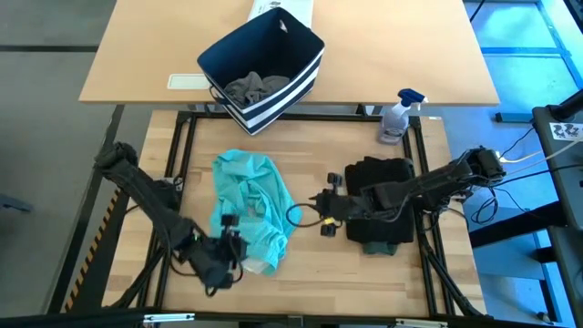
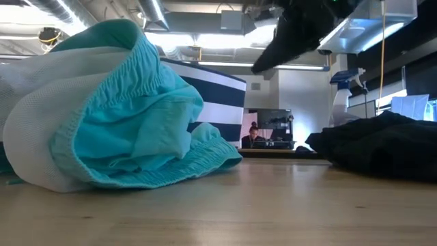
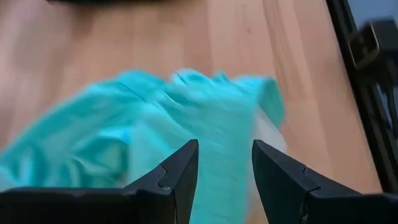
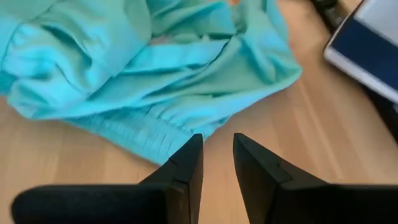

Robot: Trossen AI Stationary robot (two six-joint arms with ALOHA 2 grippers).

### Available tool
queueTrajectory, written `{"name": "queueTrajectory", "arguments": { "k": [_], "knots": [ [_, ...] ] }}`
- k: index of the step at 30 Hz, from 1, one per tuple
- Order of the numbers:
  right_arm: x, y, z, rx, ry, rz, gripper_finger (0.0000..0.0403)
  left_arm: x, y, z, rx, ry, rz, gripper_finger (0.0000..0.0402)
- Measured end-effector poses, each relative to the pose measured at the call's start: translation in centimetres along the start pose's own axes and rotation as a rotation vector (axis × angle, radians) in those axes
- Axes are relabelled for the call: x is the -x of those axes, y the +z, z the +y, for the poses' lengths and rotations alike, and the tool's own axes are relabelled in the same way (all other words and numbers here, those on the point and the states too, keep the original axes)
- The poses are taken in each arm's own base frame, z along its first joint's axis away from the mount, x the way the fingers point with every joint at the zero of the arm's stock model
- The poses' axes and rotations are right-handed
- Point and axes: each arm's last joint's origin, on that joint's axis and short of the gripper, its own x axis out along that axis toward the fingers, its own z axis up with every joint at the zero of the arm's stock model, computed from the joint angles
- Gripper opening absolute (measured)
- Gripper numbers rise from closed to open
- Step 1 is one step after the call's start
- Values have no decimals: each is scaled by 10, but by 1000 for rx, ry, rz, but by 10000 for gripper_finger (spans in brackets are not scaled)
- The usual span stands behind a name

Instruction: Fold Laundry from Bin

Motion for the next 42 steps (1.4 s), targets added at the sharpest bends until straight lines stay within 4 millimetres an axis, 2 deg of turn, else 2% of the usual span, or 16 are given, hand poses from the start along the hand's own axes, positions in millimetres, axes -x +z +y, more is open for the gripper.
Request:
{"name": "queueTrajectory", "arguments": {
  "k": [6, 11, 16, 19, 22, 28, 36, 42],
  "knots": [
    [-1, 6, 7, -27, -21, -74, 89, -19, -27, -44, -46, 74, 19, 143],
    [-5, 4, 8, -26, -25, -64, 89, -30, -41, -64, 69, 156, -38, 143],
    [-9, 2, 9, -21, -36, -52, 89, -48, -61, -82, 68, 164, 52, 143],
    [-13, 1, 10, -14, -47, -52, 89, -52, -72, -80, 82, 215, 135, 143],
    [-16, 1, 9, -5, -65, -56, 89, -46, -75, -72, 104, 291, 185, 143],
    [-17, 1, 9, -2, -65, -61, 89, -35, -67, -69, 69, 344, 146, 143],
    [-16, 6, 10, 3, -48, -103, 89, -39, -59, -76, 40, 318, 22, 143],
    [-16, 8, 12, -31, 1, -121, 89, -46, -50, -68, -13, 359, -2, 143]
  ]
}}
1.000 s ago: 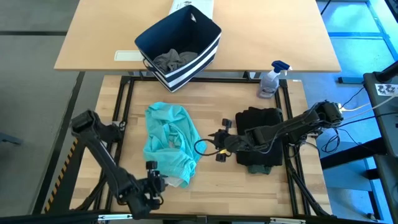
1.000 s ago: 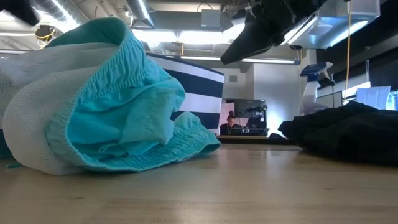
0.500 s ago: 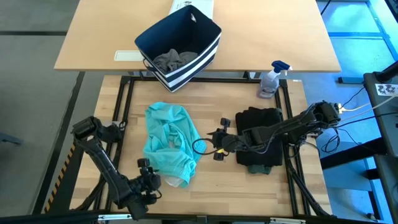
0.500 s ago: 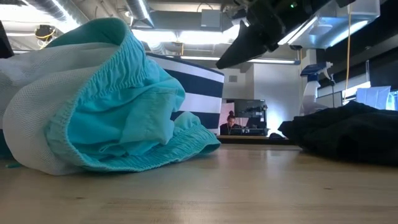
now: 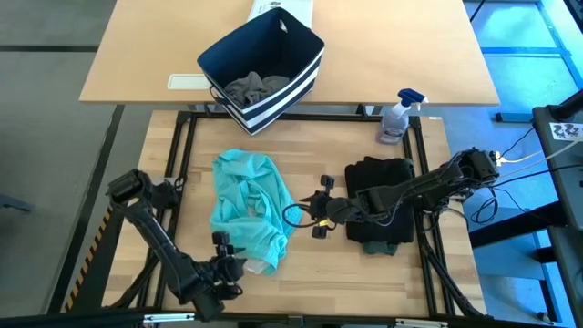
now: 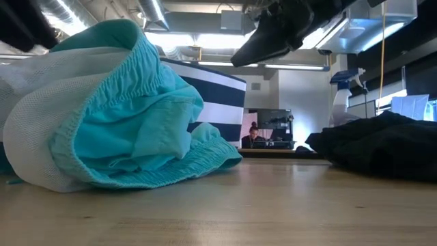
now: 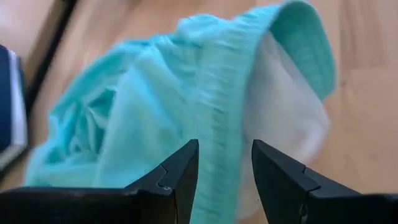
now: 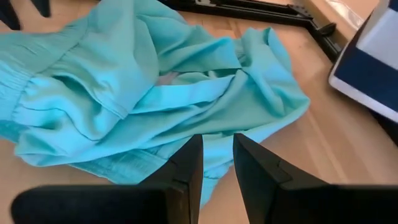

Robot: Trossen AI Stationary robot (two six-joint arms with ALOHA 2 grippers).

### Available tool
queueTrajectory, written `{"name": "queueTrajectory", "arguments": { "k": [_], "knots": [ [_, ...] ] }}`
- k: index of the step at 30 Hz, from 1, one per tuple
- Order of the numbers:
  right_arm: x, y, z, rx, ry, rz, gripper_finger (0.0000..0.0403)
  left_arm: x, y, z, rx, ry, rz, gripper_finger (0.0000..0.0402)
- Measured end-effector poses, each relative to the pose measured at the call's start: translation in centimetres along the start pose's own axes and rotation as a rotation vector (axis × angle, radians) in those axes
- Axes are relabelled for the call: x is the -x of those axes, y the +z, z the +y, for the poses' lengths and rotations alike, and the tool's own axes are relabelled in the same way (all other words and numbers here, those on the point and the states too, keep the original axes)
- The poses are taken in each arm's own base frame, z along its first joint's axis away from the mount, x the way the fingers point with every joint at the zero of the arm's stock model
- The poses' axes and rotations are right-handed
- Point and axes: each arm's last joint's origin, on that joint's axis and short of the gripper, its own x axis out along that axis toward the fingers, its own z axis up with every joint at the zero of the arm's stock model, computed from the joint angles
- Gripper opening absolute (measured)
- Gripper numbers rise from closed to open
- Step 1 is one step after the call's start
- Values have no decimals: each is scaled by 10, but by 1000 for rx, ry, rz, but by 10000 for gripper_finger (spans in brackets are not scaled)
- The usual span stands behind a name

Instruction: Fold Laundry from Bin

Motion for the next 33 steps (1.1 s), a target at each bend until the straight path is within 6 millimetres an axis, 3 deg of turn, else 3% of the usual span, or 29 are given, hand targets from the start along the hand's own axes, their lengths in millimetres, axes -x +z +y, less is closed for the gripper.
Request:
{"name": "queueTrajectory", "arguments": {
  "k": [8, 16, 33],
  "knots": [
    [0, -1, 0, -40, 12, 6, 89, -15, 12, 1, -47, -33, 25, 143],
    [0, -2, 1, -48, 19, 22, 89, -31, 7, -8, -116, 6, 46, 143],
    [0, -4, 1, 2, 42, 38, 89, -52, 8, 15, -93, 162, 138, 132]
  ]
}}
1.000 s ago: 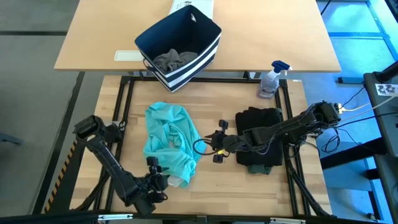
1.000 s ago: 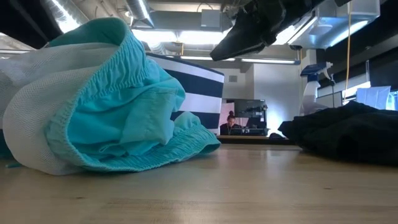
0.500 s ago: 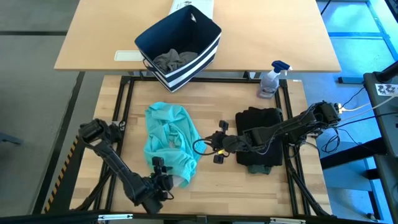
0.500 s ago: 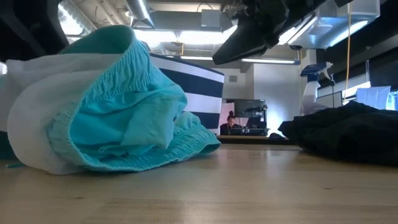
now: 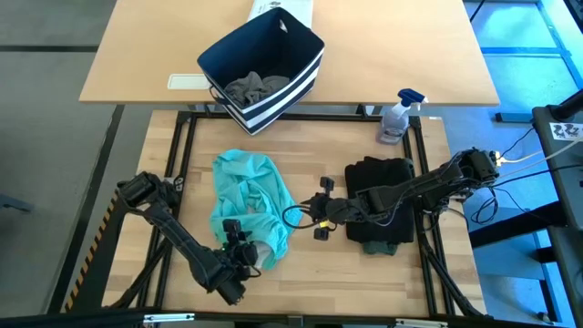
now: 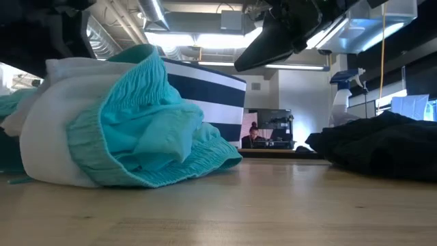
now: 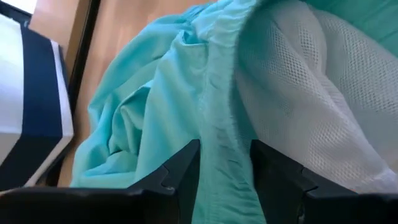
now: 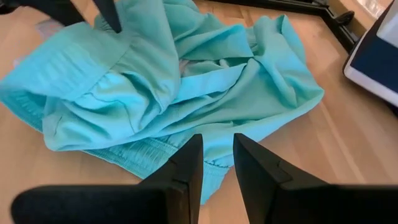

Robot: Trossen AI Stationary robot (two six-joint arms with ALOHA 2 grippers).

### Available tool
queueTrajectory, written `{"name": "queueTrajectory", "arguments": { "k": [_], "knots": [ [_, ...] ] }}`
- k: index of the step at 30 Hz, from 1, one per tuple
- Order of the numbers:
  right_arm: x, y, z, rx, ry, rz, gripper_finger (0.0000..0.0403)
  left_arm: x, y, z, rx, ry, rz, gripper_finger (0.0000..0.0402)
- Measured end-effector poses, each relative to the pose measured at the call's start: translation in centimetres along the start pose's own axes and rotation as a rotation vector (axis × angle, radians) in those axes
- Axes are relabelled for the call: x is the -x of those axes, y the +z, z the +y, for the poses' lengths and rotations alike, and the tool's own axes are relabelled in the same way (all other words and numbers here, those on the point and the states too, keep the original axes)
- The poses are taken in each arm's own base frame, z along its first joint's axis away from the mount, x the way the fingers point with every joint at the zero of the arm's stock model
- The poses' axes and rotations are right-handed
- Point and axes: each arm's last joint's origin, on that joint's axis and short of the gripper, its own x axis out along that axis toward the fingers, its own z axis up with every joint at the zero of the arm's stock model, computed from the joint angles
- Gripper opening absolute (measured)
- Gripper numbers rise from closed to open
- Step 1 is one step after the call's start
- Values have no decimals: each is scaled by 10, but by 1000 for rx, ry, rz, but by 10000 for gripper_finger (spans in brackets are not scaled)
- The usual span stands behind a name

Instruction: Fold Laundry from Bin

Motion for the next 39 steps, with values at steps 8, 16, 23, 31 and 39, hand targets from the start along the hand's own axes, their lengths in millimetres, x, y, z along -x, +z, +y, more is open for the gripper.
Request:
{"name": "queueTrajectory", "arguments": {
  "k": [8, 16, 23, 31, 39],
  "knots": [
    [0, 2, 0, 30, 5, -22, 89, -15, 6, 13, 8, 35, 74, 14],
    [0, 4, 3, 56, 91, -34, 89, 10, 25, 49, -5, 221, 89, 2],
    [0, 6, -4, 65, -135, -59, 89, 41, 52, 84, 166, 275, -152, 1],
    [-2, 4, -4, 43, -190, -53, 89, 44, 53, 92, 251, 310, -241, 1],
    [-1, 6, -4, 40, -174, -74, 89, 27, 20, 88, 267, 298, -209, 0]
  ]
}}
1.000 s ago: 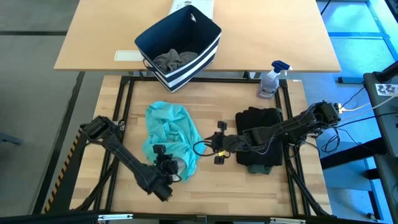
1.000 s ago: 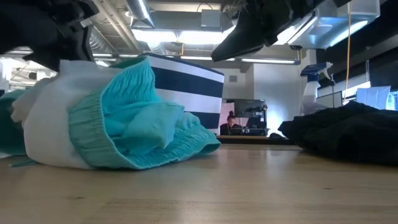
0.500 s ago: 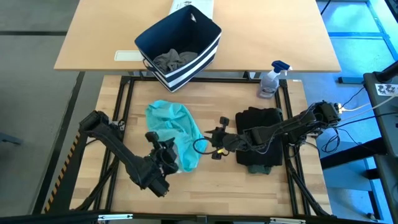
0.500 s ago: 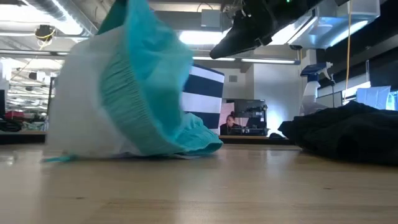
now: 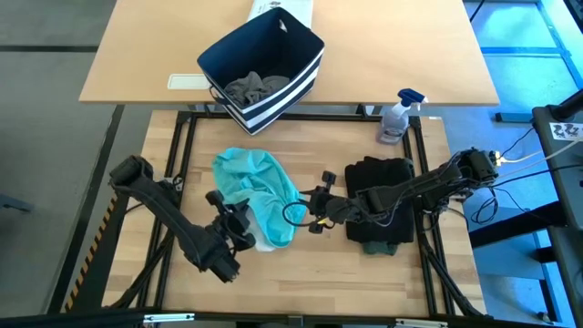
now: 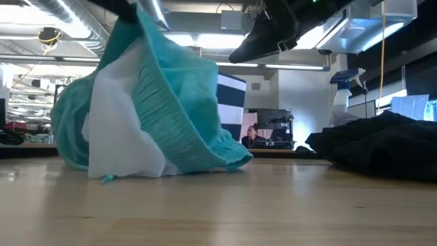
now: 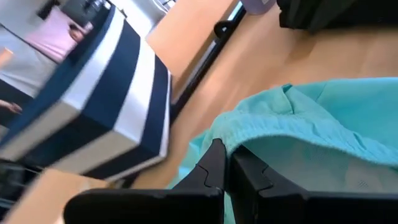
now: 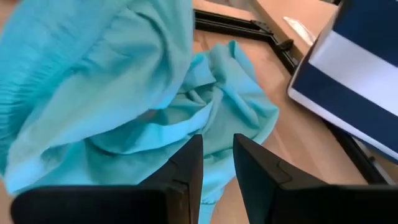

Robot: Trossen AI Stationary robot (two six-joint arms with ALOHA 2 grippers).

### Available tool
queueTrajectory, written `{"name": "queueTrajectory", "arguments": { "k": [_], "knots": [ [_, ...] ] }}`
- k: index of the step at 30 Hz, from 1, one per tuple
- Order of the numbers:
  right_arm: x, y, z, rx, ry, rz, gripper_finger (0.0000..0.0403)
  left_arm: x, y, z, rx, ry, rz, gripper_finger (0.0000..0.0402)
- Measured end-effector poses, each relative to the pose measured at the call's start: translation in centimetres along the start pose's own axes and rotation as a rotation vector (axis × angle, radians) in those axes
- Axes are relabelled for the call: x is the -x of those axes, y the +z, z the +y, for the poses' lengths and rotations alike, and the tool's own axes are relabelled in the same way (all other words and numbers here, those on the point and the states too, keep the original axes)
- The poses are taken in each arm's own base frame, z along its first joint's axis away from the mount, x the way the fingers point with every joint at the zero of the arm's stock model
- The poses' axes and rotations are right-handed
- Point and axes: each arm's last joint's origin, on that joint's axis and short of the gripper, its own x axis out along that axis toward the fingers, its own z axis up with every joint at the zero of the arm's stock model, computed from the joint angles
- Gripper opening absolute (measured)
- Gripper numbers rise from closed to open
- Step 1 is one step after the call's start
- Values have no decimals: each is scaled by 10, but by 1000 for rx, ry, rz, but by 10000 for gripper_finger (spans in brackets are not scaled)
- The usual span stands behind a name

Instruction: Fold Laundry from Bin

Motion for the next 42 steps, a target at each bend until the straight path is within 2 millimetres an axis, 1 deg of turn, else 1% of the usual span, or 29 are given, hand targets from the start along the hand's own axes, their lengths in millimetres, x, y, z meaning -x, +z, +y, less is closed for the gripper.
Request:
{"name": "queueTrajectory", "arguments": {
  "k": [4, 9, 13, 16, 18, 21, 24, 26, 29, 32, 35, 39, 42],
  "knots": [
    [0, 0, 0, 1, 20, 4, 89, -5, -19, 11, 89, -67, -14, 0],
    [0, 0, 0, 2, 20, 5, 89, -11, -41, 35, 178, -182, 20, 0],
    [0, -3, 0, 16, 19, 26, 89, -11, -65, 52, 270, -232, -27, 0],
    [-3, -11, -1, 24, 3, 19, 89, -14, -78, 62, 333, -256, -48, 0],
    [-7, -23, -6, 14, 4, 18, 89, -15, -84, 68, 348, -271, -58, 0],
    [-18, -44, -20, -42, 33, -8, 89, -16, -88, 75, 346, -284, -73, 0],
    [-24, -65, -35, -78, 65, -21, 89, -15, -87, 83, 331, -273, -103, 0],
    [-27, -76, -41, -79, 90, 5, 89, -14, -86, 89, 327, -252, -134, 0],
    [-28, -88, -45, -45, 115, 53, 91, -15, -86, 101, 345, -206, -171, 0],
    [-27, -93, -44, 8, 122, 75, 99, -18, -85, 111, 360, -174, -173, 0],
    [-30, -94, -41, 11, 171, 56, 113, -24, -84, 118, 361, -139, -161, 0],
    [-43, -99, -30, -8, 256, -9, 146, -32, -83, 123, 350, -96, -130, 0],
    [-58, -102, -18, 31, 278, -11, 177, -38, -82, 125, 321, -74, -96, 0]
  ]
}}
